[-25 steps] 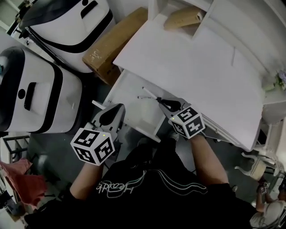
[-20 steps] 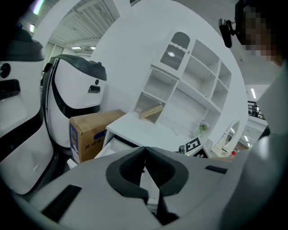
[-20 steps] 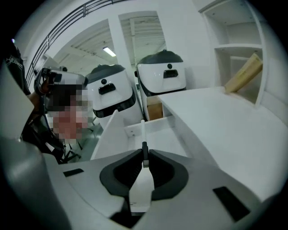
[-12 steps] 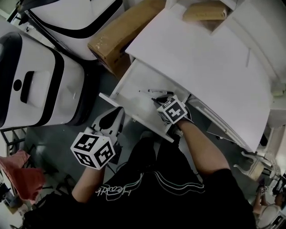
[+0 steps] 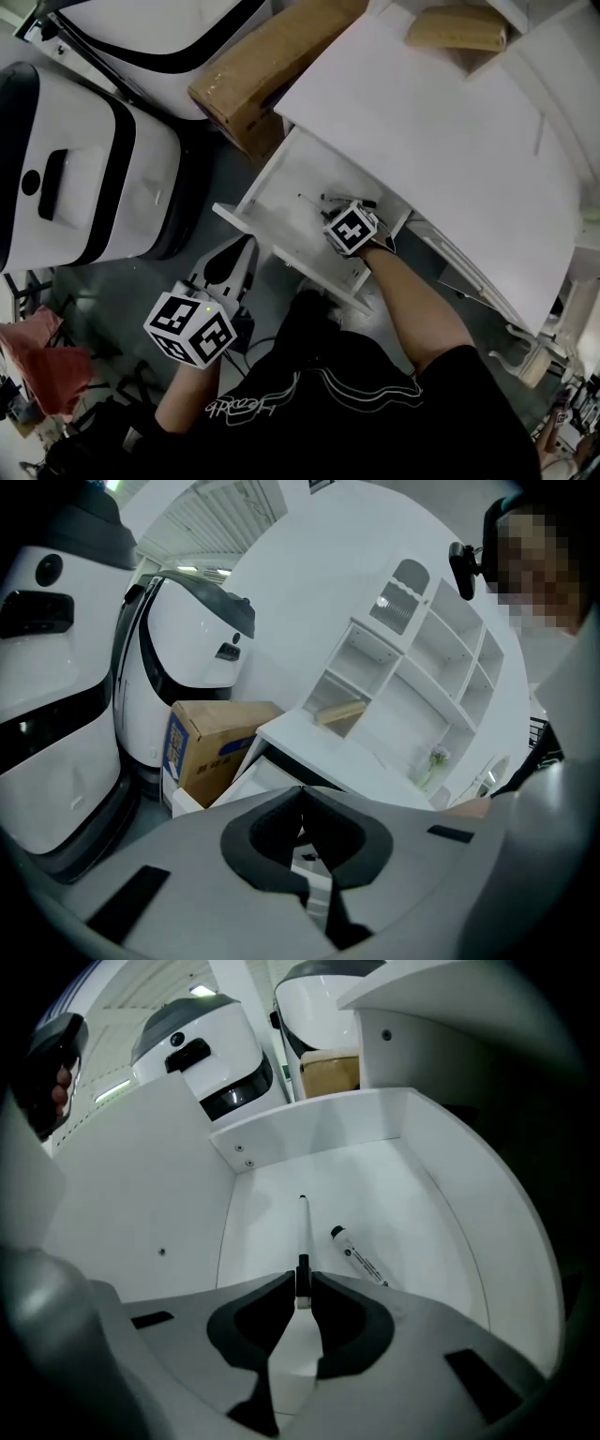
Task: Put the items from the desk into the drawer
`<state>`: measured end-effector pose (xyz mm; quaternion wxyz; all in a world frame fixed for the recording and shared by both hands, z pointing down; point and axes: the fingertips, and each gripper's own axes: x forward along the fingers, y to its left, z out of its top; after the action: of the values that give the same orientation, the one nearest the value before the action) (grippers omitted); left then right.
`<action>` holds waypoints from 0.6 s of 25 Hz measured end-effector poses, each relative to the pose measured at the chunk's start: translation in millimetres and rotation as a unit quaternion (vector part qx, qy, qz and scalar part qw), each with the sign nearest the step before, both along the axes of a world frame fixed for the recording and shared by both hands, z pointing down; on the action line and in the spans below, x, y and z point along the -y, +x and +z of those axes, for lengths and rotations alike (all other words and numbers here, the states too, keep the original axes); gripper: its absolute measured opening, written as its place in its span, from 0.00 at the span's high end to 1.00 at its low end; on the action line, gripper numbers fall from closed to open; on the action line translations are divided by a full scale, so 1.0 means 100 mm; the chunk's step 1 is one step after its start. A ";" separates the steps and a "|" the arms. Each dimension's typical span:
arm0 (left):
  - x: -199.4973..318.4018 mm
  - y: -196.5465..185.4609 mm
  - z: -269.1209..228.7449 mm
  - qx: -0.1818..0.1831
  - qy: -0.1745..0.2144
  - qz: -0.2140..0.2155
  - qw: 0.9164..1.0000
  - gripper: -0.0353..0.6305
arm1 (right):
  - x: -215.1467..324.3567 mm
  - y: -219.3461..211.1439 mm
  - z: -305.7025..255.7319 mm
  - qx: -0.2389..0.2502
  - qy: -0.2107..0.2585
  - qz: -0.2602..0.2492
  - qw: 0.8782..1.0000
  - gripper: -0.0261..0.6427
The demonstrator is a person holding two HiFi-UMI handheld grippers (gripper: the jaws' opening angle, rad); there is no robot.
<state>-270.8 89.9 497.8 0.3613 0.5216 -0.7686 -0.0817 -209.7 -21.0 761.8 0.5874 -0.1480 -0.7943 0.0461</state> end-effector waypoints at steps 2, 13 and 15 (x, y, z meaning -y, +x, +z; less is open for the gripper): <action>0.03 -0.03 -0.02 0.001 -0.001 -0.003 1.000 0.92 | 0.00 0.01 0.03 -0.011 0.004 -0.012 1.000 0.80; 0.22 0.36 -0.30 0.001 0.020 0.017 1.000 0.91 | -0.13 0.22 -0.98 0.097 -0.151 0.077 0.981 0.66; 0.29 0.52 -0.45 0.008 0.027 0.030 0.999 0.91 | -0.10 0.35 -1.44 0.144 -0.181 0.103 0.967 0.66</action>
<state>-219.0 61.1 453.2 0.3431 0.5545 -0.7531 -0.0872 -174.4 -10.8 618.2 0.4222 -0.1745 -0.8600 0.2274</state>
